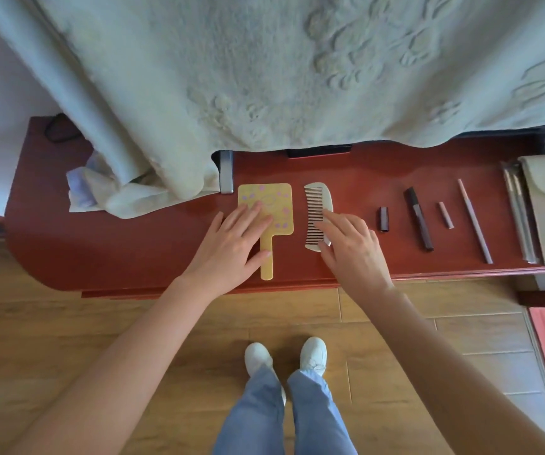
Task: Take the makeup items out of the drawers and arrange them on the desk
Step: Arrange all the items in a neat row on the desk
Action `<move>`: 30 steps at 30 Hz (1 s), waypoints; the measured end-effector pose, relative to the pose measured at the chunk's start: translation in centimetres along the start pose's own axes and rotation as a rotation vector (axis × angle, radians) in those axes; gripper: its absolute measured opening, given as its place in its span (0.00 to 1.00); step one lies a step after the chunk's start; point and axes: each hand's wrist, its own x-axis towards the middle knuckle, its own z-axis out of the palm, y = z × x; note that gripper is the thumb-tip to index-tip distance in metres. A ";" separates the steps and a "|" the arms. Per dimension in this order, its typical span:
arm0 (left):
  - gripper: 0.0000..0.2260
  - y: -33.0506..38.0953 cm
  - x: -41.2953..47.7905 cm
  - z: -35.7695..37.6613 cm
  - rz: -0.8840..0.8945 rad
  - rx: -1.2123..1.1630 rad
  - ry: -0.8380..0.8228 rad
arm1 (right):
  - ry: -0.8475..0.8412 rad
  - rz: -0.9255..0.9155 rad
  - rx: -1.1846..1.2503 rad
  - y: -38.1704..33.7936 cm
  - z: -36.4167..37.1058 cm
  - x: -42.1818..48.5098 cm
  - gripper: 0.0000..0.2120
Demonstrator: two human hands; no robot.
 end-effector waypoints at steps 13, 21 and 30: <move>0.24 3.7 1.9 -1.6 0.053 -0.068 0.142 | 0.110 0.056 0.097 2.7 -1.6 -1.2 0.15; 0.20 11.9 9.3 -0.4 0.307 -0.118 0.196 | 0.189 0.344 0.057 10.8 -4.8 -5.1 0.14; 0.17 12.6 12.9 1.6 0.354 -0.067 0.157 | 0.209 0.224 0.031 12.8 -3.5 -5.9 0.18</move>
